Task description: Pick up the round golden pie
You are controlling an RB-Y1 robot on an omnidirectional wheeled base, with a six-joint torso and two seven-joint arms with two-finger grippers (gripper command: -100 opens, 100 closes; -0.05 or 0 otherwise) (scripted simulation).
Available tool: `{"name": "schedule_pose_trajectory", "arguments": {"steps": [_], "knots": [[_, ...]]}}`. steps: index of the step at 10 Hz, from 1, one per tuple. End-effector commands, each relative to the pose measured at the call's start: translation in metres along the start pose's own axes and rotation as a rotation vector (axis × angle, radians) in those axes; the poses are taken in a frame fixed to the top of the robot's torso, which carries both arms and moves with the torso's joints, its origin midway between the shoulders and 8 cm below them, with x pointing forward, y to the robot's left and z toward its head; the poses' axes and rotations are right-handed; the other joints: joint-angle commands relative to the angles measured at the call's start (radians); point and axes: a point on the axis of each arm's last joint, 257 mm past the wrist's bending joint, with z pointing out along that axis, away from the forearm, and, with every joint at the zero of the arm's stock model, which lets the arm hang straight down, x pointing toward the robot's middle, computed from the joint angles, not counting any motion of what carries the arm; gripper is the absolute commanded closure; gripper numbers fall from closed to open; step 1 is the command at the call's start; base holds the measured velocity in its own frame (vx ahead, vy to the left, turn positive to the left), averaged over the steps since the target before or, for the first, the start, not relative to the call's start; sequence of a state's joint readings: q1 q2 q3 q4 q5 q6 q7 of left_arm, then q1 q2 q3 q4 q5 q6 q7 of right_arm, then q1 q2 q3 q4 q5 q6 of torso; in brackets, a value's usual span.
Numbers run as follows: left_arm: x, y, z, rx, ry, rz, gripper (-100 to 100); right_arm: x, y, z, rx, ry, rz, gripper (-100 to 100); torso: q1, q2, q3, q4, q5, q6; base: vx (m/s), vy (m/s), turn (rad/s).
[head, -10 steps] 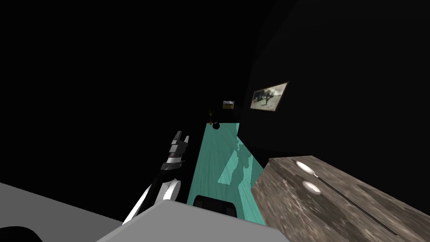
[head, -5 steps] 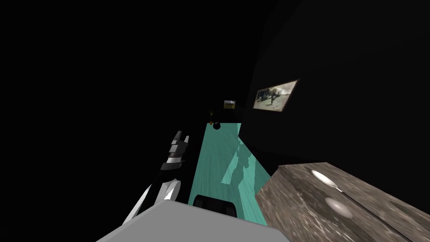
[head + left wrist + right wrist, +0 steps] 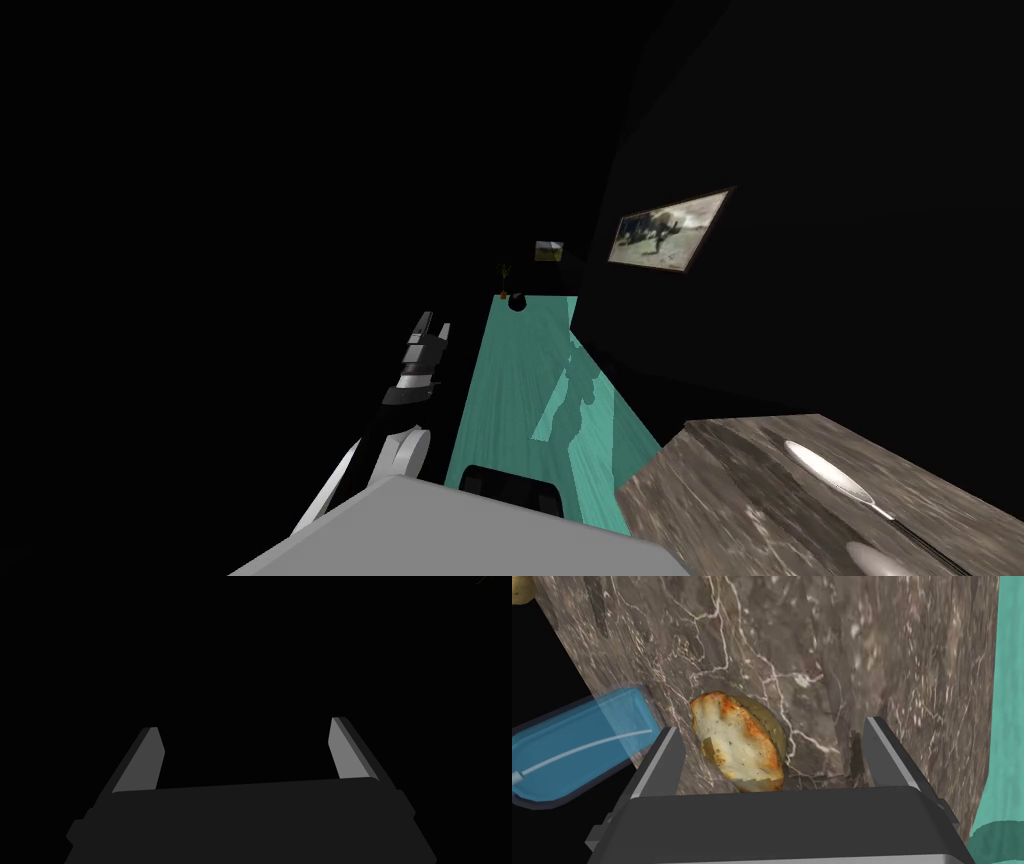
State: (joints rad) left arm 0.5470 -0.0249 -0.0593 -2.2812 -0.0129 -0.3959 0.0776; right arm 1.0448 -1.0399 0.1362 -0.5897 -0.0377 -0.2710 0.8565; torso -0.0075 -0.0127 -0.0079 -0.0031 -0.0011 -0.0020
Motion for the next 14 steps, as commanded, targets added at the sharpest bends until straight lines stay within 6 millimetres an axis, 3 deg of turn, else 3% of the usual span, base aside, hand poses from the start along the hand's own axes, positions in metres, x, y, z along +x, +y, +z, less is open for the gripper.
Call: {"name": "schedule_pose_trajectory", "arguments": {"steps": [1, 2, 3, 5, 6, 10, 11, 12, 14], "knots": [[0.000, 0.000, 0.000, 0.000, 0.000, 0.000, 0, 0.000, 0.000, 0.000, 0.000, 0.000, 0.000, -100, 0.000, 0.000, 0.000, 0.000, 0.000, 0.000, 0.080, -0.064, 0.039], [0.000, 0.000, 0.000, 0.000, 0.000, 0.000, 0, -0.001, -0.002, 0.000, 0.003, -0.001, -0.003, 0, 0.002, 0.006, 0.003, 0.001, 0.000, 0.001, 0.016, -0.010, 0.002], [0.000, 0.000, 0.000, 0.000, 0.000, 0.000, 0, -0.003, 0.007, 0.006, 0.004, 0.002, 0.006, -100, 0.005, 0.010, 0.006, 0.002, 0.001, 0.001, -0.041, -0.042, 0.053], [0.000, 0.000, 0.000, 0.000, 0.000, 0.000, 0, -0.004, 0.009, 0.008, 0.003, 0.001, 0.008, -100, 0.001, 0.018, 0.011, 0.004, 0.000, 0.001, -0.065, -0.058, 0.043], [0.000, 0.000, 0.000, 0.000, 0.000, 0.000, 0, -0.004, 0.010, 0.008, 0.004, 0.002, 0.008, 100, 0.003, 0.017, 0.010, 0.004, 0.000, 0.002, -0.005, -0.006, -0.001], [0.000, 0.000, 0.000, 0.000, 0.000, 0.000, 0, -0.004, 0.009, 0.008, 0.005, 0.003, 0.009, 100, 0.004, 0.015, 0.009, 0.004, 0.000, 0.002, 0.000, 0.000, 0.000], [0.000, 0.000, 0.000, 0.000, 0.000, 0.000, 0, -0.004, 0.009, 0.008, 0.006, 0.003, 0.009, 0, 0.004, 0.015, 0.009, 0.004, -0.001, 0.002, 0.000, 0.000, 0.000], [0.000, 0.000, 0.000, 0.000, 0.000, 0.000, 0, -0.002, 0.003, 0.003, 0.003, 0.000, 0.001, 100, 0.004, 0.015, 0.009, 0.004, -0.001, 0.002, 0.045, 0.044, -0.054], [0.000, 0.000, 0.000, 0.000, 0.000, 0.000, 0, -0.001, -0.001, 0.000, 0.002, -0.001, -0.003, 100, 0.009, 0.011, 0.007, 0.003, 0.000, 0.002, 0.069, 0.059, -0.050]]}}
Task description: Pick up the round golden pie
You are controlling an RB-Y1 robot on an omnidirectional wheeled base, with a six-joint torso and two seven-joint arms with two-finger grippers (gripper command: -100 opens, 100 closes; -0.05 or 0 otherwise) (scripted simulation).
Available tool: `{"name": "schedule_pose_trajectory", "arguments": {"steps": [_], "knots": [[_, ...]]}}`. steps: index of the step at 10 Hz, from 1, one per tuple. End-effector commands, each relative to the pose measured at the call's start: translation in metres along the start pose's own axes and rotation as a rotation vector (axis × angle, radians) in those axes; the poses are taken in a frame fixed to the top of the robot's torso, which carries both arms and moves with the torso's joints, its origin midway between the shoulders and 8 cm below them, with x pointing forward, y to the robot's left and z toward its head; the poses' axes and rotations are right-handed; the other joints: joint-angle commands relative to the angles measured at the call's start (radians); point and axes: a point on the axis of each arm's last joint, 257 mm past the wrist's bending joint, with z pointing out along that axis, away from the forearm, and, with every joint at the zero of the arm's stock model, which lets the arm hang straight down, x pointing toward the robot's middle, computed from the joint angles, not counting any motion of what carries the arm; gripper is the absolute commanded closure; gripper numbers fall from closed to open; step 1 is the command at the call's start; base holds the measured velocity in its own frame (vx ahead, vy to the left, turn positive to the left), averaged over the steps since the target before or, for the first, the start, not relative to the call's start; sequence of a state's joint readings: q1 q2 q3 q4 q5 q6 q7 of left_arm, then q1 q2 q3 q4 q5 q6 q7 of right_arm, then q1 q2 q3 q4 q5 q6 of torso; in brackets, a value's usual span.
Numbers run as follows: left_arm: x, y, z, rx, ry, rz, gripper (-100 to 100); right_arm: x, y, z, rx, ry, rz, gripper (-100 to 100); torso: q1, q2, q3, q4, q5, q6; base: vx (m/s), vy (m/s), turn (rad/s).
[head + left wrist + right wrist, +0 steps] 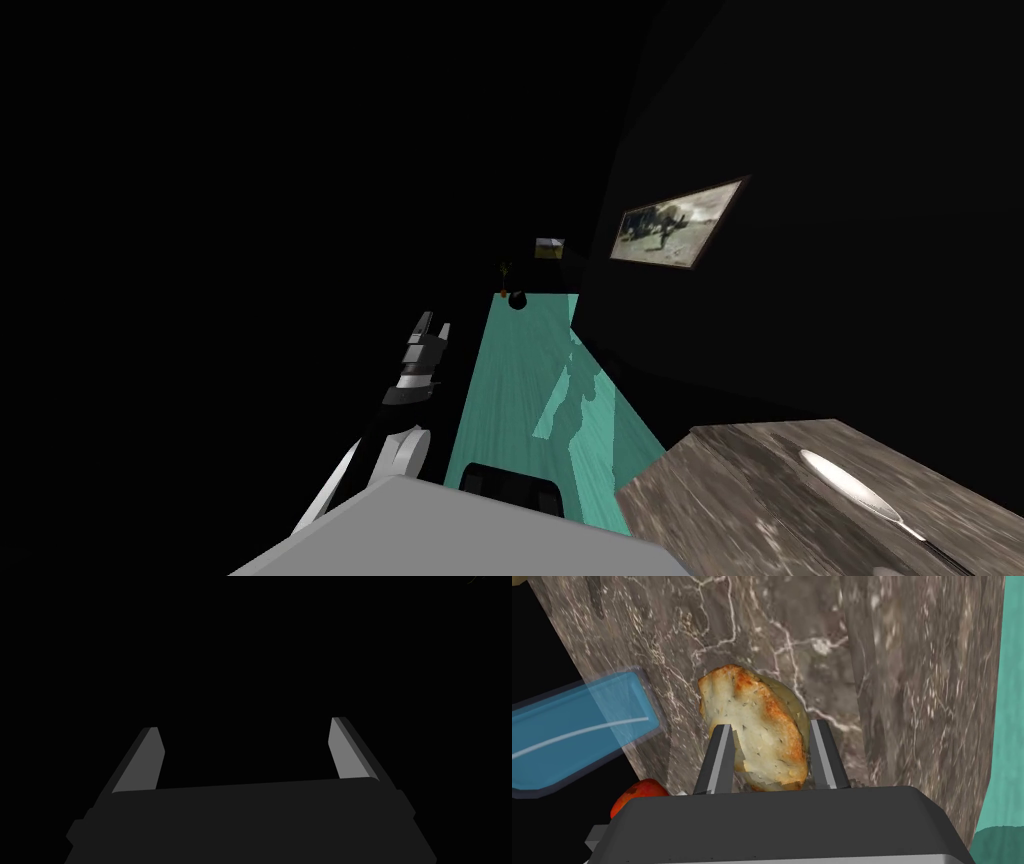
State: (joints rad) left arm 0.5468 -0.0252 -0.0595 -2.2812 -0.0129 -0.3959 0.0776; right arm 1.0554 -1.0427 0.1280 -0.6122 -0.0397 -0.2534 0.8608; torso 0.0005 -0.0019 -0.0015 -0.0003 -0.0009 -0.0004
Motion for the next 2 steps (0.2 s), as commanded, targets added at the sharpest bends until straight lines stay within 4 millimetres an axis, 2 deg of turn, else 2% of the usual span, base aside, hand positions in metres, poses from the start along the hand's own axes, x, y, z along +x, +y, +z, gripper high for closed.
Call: {"name": "schedule_pose_trajectory", "arguments": {"steps": [1, 2], "knots": [[0.0000, 0.0000, 0.0000, 0.000, 0.000, 0.000, 0, 0.0000, 0.0000, 0.0000, 0.000, 0.000, 0.000, 100, 0.000, 0.000, 0.000, 0.000, 0.000, 0.000, 0.020, 0.017, -0.004], [0.0000, 0.0000, 0.0000, 0.000, 0.000, 0.000, 0, 0.0001, 0.0001, 0.0000, -0.001, -0.001, 0.000, 0, -0.002, 0.002, 0.001, 0.000, 0.000, 0.000, 0.000, 0.000, 0.000]]}}
